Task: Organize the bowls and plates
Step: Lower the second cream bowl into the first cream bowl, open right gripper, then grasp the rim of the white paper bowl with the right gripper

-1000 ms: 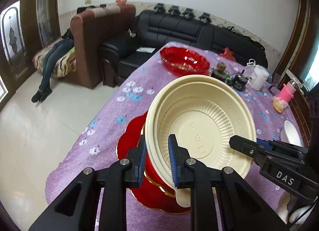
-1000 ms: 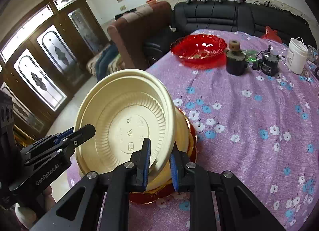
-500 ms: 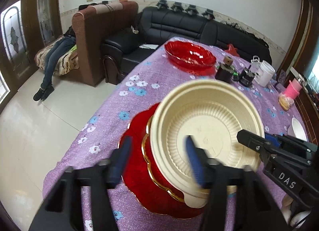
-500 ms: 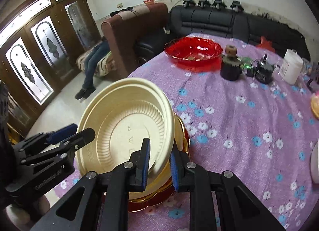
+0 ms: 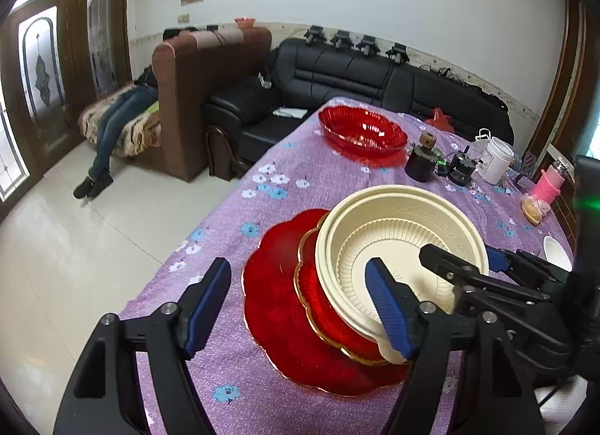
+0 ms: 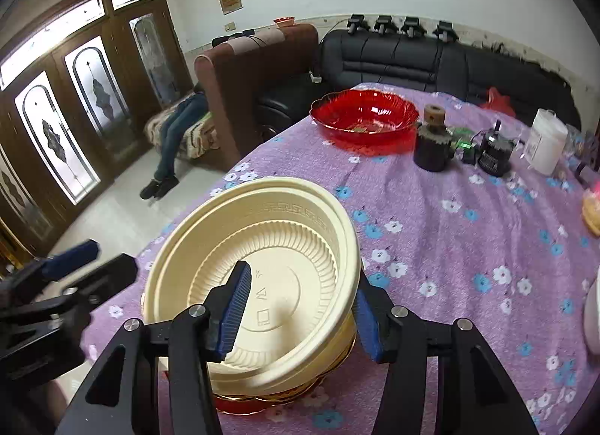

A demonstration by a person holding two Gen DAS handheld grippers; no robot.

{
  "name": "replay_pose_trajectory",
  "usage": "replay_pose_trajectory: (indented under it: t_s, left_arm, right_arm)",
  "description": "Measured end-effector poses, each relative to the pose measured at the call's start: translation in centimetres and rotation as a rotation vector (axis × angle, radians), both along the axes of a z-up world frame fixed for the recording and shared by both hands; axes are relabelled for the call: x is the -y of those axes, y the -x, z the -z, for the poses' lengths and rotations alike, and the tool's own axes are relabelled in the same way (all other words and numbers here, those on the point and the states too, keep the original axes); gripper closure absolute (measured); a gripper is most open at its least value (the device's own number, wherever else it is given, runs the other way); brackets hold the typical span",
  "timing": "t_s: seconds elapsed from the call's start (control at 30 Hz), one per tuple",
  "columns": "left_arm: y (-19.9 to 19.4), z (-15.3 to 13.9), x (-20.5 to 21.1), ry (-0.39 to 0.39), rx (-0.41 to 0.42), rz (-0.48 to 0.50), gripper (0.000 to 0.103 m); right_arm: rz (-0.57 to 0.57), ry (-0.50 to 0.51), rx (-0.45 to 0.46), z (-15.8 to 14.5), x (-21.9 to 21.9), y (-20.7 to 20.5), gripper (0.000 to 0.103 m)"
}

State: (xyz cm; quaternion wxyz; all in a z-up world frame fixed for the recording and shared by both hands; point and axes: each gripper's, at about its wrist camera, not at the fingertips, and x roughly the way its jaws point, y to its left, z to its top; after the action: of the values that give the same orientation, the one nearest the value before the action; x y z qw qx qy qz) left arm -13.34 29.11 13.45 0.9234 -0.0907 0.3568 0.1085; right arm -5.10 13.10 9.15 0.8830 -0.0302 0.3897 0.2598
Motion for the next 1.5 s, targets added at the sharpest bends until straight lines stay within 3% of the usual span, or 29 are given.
replay_pose_trajectory:
  t_s: [0.3, 0.8, 1.27, 1.5]
  left_arm:
    - [2.1, -1.6, 0.7, -0.12, 0.075, -0.06, 0.02]
    - [3.1, -1.5, 2.2, -0.133, 0.069, -0.045, 0.019]
    - [3.0, -1.7, 7.6, -0.194, 0.064, 0.039, 0.017]
    - [3.1, -1.8, 10.9, -0.2, 0.078, 0.143, 0.017]
  right_arm:
    - [0.037, 0.063, 0.159, -1.1, -0.1, 1.6, 0.034]
    - [0.091, -0.018, 0.158, -2.0, 3.9, 3.3, 0.029]
    - [0.206, -0.08, 0.065, 0.6, 12.5, 3.8, 0.028]
    - [0.372, -0.115, 0.05, 1.1, 21.5, 4.0, 0.028]
